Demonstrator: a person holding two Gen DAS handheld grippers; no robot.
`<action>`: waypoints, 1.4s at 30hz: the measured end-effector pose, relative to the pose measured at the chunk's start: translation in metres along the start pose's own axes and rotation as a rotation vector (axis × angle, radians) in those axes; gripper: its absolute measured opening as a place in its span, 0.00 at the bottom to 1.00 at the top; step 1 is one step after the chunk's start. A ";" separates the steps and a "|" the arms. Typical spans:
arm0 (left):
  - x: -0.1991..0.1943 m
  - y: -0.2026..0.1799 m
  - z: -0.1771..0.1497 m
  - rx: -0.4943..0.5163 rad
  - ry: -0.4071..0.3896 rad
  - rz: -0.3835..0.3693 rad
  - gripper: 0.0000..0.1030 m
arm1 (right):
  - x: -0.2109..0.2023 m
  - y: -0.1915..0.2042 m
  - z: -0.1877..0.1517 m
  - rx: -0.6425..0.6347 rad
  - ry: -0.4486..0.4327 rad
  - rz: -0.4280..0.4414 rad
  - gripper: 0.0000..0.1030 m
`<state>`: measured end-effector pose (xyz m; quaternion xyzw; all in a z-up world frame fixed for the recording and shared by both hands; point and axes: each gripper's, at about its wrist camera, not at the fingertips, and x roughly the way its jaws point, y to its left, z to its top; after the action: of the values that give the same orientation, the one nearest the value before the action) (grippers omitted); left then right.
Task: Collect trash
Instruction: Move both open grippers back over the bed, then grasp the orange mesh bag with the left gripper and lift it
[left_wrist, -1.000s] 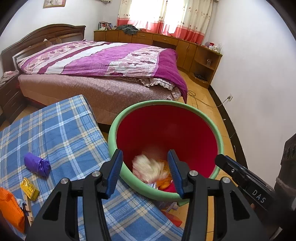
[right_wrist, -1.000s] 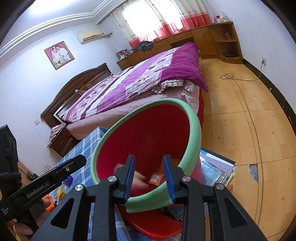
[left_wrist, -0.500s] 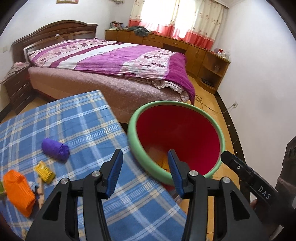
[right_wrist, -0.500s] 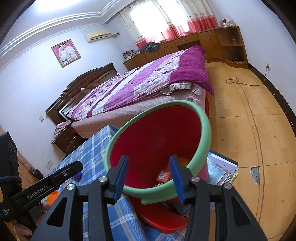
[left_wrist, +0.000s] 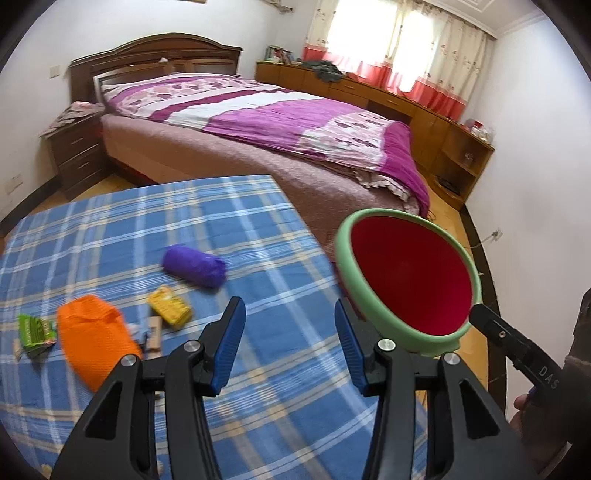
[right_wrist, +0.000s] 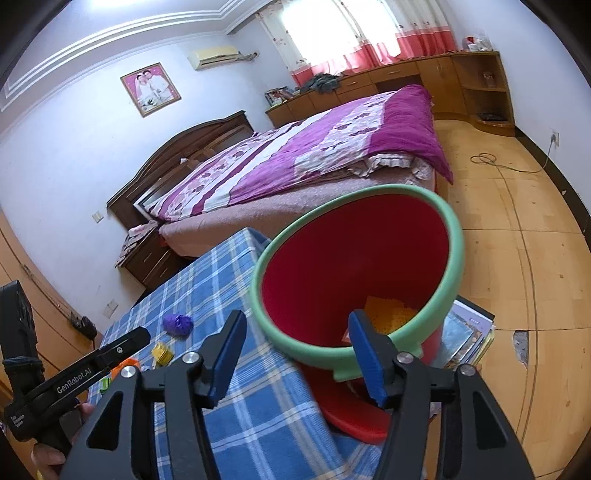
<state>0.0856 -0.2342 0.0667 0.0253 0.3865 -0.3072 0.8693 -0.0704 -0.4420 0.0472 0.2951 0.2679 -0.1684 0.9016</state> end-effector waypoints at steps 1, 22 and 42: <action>-0.002 0.005 -0.001 -0.007 -0.001 0.009 0.49 | 0.001 0.003 -0.001 -0.003 0.005 0.004 0.60; -0.011 0.108 -0.021 -0.220 0.016 0.228 0.49 | 0.017 0.040 -0.023 -0.057 0.087 0.031 0.64; 0.023 0.153 -0.043 -0.330 0.108 0.268 0.56 | 0.037 0.057 -0.035 -0.093 0.149 0.032 0.64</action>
<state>0.1542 -0.1098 -0.0094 -0.0501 0.4707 -0.1199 0.8727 -0.0278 -0.3818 0.0266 0.2688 0.3373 -0.1190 0.8944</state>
